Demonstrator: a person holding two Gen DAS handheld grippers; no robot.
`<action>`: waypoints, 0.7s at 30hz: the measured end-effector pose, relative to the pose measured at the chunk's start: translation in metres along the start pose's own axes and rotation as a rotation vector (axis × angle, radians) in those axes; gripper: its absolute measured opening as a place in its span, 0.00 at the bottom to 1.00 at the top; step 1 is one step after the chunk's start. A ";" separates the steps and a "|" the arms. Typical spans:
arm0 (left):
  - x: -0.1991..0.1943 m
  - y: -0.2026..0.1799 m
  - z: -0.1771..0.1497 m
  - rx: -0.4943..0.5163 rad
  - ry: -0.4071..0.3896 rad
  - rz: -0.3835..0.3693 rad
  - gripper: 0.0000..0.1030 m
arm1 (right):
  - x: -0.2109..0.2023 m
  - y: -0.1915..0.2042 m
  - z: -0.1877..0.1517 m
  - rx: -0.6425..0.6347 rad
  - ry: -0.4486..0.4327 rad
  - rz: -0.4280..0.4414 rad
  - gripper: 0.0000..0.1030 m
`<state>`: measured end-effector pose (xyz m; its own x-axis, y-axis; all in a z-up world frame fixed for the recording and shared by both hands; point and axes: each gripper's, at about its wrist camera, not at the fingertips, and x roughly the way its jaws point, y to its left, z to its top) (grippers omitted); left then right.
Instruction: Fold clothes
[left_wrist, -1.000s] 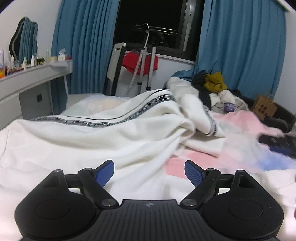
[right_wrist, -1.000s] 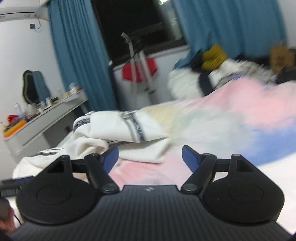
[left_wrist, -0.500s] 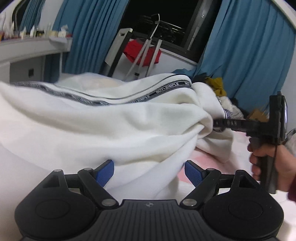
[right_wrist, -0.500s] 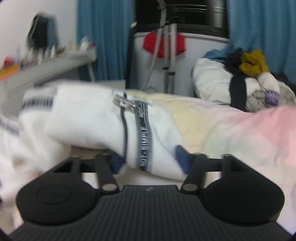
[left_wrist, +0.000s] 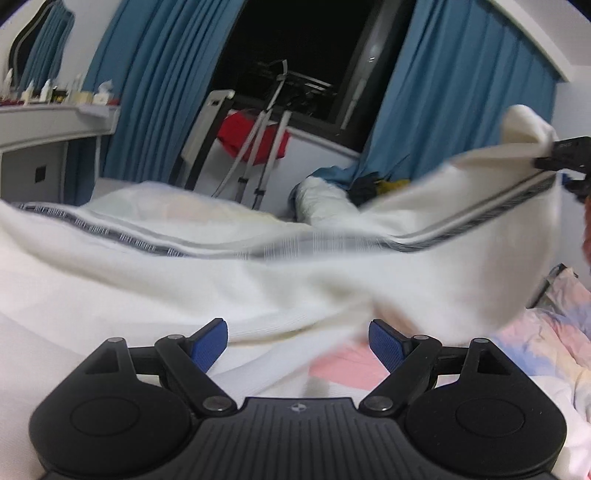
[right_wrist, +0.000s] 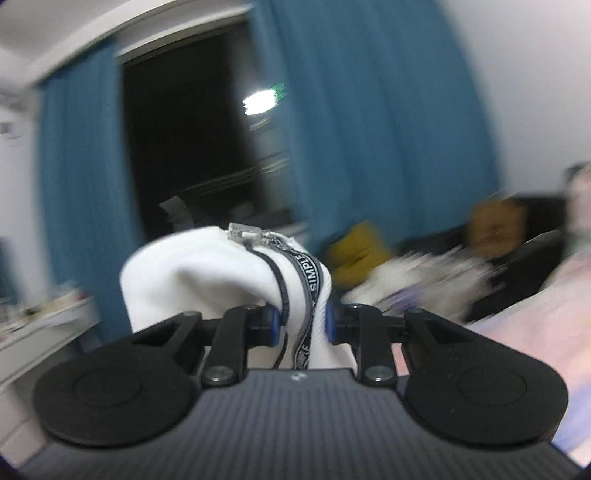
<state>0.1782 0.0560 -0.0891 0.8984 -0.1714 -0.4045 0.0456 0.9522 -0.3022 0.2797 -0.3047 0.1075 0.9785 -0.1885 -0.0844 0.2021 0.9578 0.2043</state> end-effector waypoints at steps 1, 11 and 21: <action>0.000 -0.001 0.000 0.005 0.001 -0.004 0.83 | 0.004 -0.011 0.007 0.010 0.009 -0.047 0.25; 0.011 0.003 -0.006 -0.026 0.074 -0.008 0.84 | 0.071 -0.111 -0.029 0.152 0.317 -0.285 0.25; 0.029 0.005 -0.016 -0.001 0.106 -0.013 0.85 | 0.120 -0.150 -0.110 0.302 0.448 -0.043 0.54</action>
<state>0.1972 0.0523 -0.1158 0.8466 -0.2099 -0.4891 0.0568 0.9493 -0.3091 0.3623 -0.4476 -0.0408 0.8684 -0.0518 -0.4932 0.3092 0.8340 0.4569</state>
